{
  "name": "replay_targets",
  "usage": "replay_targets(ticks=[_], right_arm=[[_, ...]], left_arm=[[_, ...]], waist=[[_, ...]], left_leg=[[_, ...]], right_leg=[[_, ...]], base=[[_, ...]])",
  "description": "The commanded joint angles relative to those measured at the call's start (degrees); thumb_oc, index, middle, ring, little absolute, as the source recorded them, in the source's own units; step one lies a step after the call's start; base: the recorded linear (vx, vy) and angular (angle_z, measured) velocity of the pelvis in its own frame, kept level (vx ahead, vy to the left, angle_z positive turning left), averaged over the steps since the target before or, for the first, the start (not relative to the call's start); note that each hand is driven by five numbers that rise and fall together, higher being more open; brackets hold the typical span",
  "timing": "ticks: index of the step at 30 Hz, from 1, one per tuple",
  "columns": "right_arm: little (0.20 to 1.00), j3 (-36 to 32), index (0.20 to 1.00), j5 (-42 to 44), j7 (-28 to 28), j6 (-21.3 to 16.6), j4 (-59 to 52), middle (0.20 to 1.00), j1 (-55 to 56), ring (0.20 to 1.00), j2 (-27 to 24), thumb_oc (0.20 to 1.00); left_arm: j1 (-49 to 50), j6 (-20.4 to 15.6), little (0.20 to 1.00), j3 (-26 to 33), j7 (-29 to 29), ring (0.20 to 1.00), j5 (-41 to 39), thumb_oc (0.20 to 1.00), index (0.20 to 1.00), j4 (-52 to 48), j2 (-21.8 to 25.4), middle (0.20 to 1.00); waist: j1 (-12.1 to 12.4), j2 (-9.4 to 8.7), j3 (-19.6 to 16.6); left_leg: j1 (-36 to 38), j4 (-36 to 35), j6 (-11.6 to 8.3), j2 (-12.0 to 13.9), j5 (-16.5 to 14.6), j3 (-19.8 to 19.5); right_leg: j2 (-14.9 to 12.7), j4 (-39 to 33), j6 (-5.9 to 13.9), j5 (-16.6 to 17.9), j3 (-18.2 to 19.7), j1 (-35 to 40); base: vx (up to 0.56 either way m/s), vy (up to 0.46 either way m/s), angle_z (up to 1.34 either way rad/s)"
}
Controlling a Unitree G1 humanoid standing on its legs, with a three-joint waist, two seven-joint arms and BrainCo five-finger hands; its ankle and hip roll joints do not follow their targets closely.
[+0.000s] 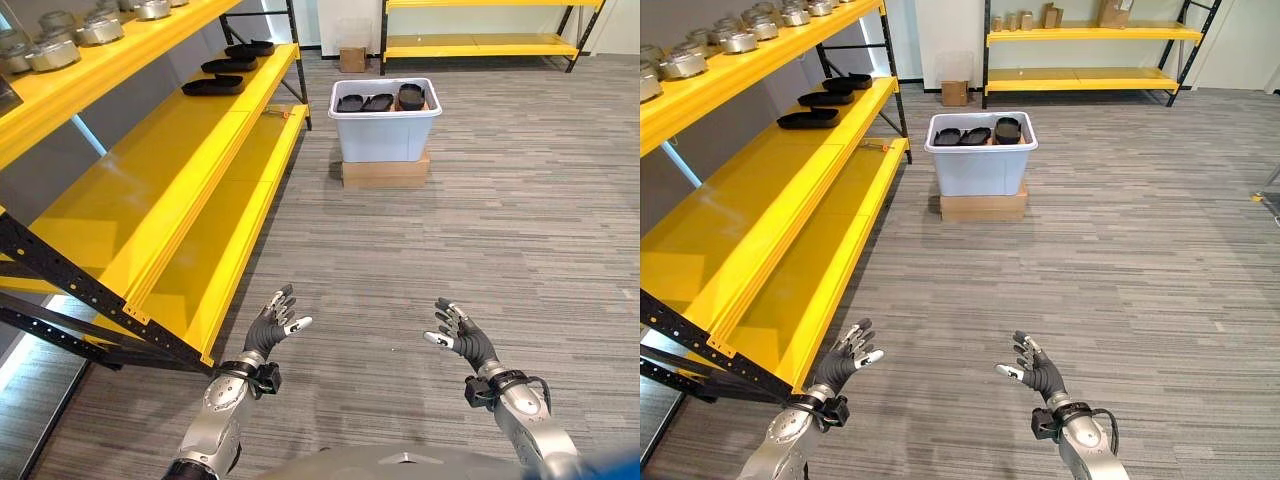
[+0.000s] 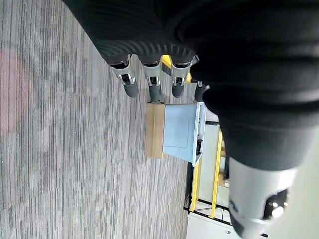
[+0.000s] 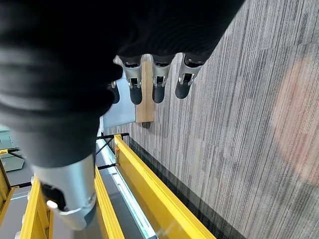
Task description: Move parts from the plastic box to the shelf.
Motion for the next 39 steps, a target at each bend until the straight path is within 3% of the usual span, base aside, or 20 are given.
replay_targets(ticks=[1,31,39], right_arm=[[1.000,0.5,1.000,1.9,0.6,-2.4,-1.9,1.000,-2.2,1.000,-0.1,1.000],[1.000,0.9,1.000,2.7,0.4,-2.1,-1.8,1.000,-1.8,1.000,0.2,1.000],[1.000,0.4,1.000,3.1,0.2,-2.5,-2.0,1.000,-2.6,1.000,0.4,1.000]], left_arm=[[-2.1,-2.6,1.000,0.1,-0.5,1.000,-0.3,1.000,1.000,-2.2,1.5,1.000],[-1.9,-2.3,1.000,0.5,0.3,1.000,0.6,1.000,1.000,-1.7,1.6,1.000],[-2.0,-3.2,1.000,1.5,0.6,1.000,0.6,1.000,1.000,-2.4,1.6,1.000]], waist=[[0.4,-1.98,-1.3],[0.5,-2.06,-1.1],[1.0,-2.73,-0.6]], left_leg=[[-0.7,1.6,-4.16,5.2,-0.9,-1.5],[-0.9,1.2,-4.23,5.2,-0.6,-2.0],[-2.1,4.5,-3.60,4.7,-2.3,-2.4]], right_leg=[[-3.1,0.8,2.50,1.1,-1.7,-1.0],[-2.9,0.6,2.35,1.1,-1.8,-0.9],[-3.7,1.4,2.68,1.0,-1.5,-0.9]], base=[[0.00,0.000,0.00],[0.00,0.000,0.00],[0.00,0.003,0.00]])
